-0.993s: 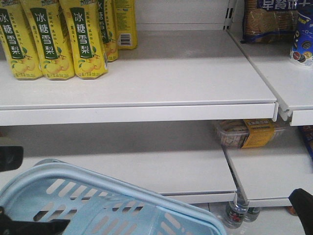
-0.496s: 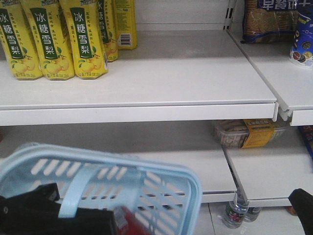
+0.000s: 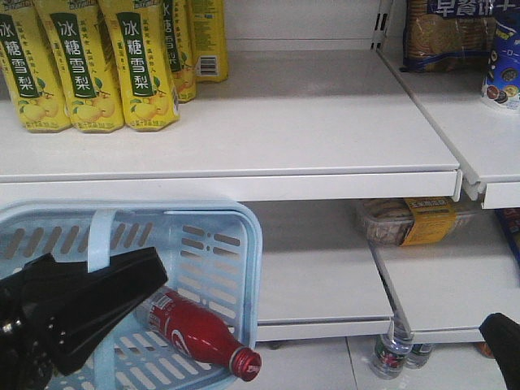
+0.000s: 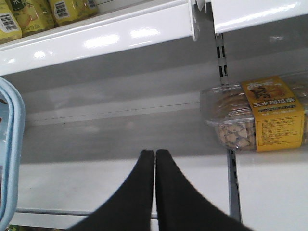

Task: Place coke in basket with both arms
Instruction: 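Swing the basket with the bottle away from the shelf using the left arm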

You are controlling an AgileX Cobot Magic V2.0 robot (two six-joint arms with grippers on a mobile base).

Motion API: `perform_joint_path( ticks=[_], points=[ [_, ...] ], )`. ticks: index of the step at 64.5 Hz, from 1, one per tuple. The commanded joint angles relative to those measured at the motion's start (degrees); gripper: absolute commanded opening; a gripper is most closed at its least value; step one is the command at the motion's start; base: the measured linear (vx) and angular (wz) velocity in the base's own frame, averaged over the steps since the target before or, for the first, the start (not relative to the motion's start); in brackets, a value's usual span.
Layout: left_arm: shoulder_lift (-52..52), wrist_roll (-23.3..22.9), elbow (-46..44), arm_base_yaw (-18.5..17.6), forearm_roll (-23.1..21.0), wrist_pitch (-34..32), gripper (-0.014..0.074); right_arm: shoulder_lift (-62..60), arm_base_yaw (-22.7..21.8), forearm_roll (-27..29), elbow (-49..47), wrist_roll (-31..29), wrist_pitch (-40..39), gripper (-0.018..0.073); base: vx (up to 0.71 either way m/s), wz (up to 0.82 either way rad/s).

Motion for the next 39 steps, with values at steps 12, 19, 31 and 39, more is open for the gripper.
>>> perform_joint_path(
  ticks=[12, 19, 31, 39],
  points=[
    [-4.74, 23.44, 1.56, -1.4, -24.53, 12.04, -0.0007, 0.54, -0.23, -0.73, -1.52, -0.45, 1.21, -0.0004, 0.0, 0.0],
    [-7.11, 30.95, 2.71, -1.35, -30.35, 17.43, -0.0007, 0.54, -0.23, -0.73, -1.52, -0.45, 1.16, -0.0004, 0.0, 0.0],
    [-11.67, 43.57, 4.81, -1.35, -35.28, 19.81, -0.0007, 0.54, -0.23, -0.73, -1.52, -0.45, 1.16, -0.0004, 0.0, 0.0],
    [-15.9, 48.83, 8.01, -1.35, -37.37, 19.51, -0.0007, 0.54, -0.23, -0.73, -1.52, -0.45, 1.16, -0.0004, 0.0, 0.0]
  ],
)
